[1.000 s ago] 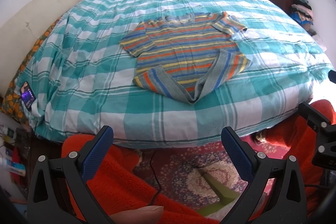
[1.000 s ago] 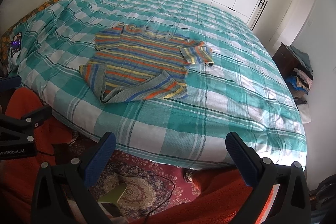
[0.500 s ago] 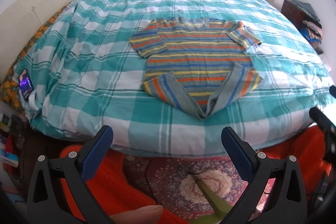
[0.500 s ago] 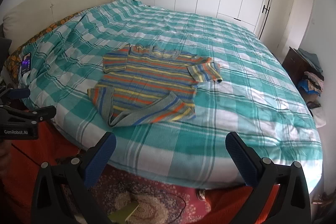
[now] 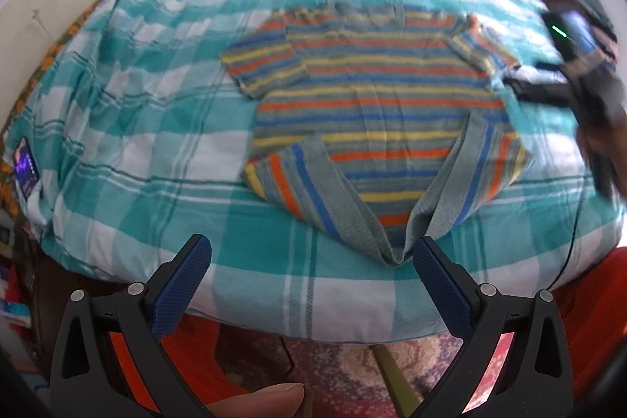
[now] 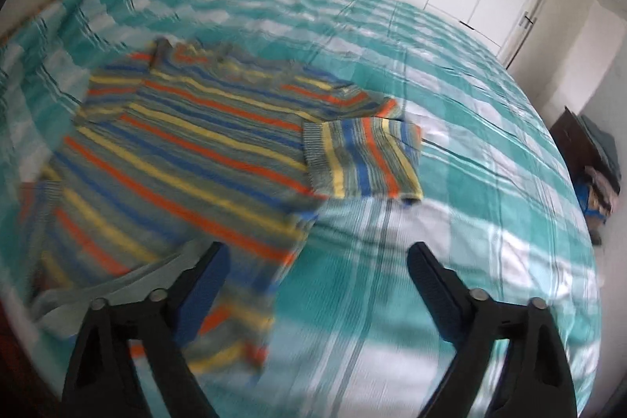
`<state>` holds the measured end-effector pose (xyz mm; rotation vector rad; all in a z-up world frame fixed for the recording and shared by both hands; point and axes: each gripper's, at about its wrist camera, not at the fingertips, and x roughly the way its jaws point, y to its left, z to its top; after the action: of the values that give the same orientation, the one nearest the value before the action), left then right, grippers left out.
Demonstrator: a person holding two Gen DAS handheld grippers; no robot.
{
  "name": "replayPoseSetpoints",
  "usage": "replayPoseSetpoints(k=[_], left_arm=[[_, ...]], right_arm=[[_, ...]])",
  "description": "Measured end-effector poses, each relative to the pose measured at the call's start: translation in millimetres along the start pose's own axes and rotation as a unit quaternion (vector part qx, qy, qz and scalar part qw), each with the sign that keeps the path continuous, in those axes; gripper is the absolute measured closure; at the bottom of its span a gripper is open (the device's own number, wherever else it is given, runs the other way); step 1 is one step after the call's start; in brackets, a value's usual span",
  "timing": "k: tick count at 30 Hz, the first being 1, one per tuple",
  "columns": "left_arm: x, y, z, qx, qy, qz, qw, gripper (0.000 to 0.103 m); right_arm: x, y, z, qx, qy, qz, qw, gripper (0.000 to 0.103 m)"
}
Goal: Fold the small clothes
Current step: 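Grasp the ribbed sleeve cuff of the striped sweater with the right gripper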
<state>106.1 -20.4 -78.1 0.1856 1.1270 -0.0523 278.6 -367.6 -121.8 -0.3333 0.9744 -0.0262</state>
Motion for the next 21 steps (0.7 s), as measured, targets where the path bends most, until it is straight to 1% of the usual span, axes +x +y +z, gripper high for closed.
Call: replayPoseSetpoints(k=[1, 4, 6, 7, 8, 9, 10, 11, 12, 14, 16, 18, 19, 21], left_arm=[[4, -2, -1, 0.002, 0.007, 0.003, 1.0, 0.0], [19, -7, -4, 0.006, 0.031, 0.018, 0.9994, 0.0], [28, -9, -4, 0.008, 0.045, 0.025, 0.9986, 0.0], [32, -11, -4, 0.009, 0.054, 0.03, 0.9981, 0.0], [34, -12, -3, 0.009, 0.058, 0.033, 0.9978, 0.0], [35, -12, -3, 0.007, 0.058, 0.034, 0.9977, 0.0], [34, -13, -3, 0.006, 0.056, 0.034, 0.9978, 0.0], [33, -13, -3, 0.004, 0.053, 0.033, 0.9981, 0.0], [33, -14, -4, 0.003, 0.049, 0.032, 0.9983, 0.0], [32, -16, -5, 0.001, 0.048, 0.028, 0.9985, 0.0], [33, -22, -7, 0.002, 0.051, 0.018, 0.9985, 0.0], [33, -30, -7, 0.011, 0.056, 0.012, 0.9983, 0.0], [33, -34, -7, 0.017, 0.056, 0.012, 0.9982, 0.0], [29, -44, -7, 0.029, 0.051, 0.015, 0.9982, 0.0]], right_arm=[[25, -2, 11, -0.014, 0.009, -0.003, 1.0, 0.034], [76, -3, 31, -0.04, 0.026, -0.002, 0.999, 0.035], [107, -8, 37, -0.042, 0.048, 0.015, 0.998, 0.035], [117, -16, 39, -0.027, 0.054, 0.037, 0.997, 0.038], [118, -26, 42, -0.007, 0.05, 0.053, 0.997, 0.063], [113, -48, 45, 0.028, 0.038, 0.062, 0.997, 0.083], [106, -68, 44, 0.065, 0.026, 0.072, 0.995, 0.097], [97, -96, 39, 0.116, 0.01, 0.073, 0.991, 0.097], [87, -128, 29, 0.172, -0.004, 0.074, 0.982, 0.097], [72, -195, -6, 0.287, -0.02, 0.063, 0.956, 0.097], [70, -240, -40, 0.354, -0.012, 0.055, 0.933, 0.097], [76, -263, -65, 0.388, 0.003, 0.063, 0.92, 0.099], [82, -269, -76, 0.403, 0.009, 0.077, 0.912, 0.1], [90, -271, -92, 0.435, 0.01, 0.118, 0.893, 0.1]])
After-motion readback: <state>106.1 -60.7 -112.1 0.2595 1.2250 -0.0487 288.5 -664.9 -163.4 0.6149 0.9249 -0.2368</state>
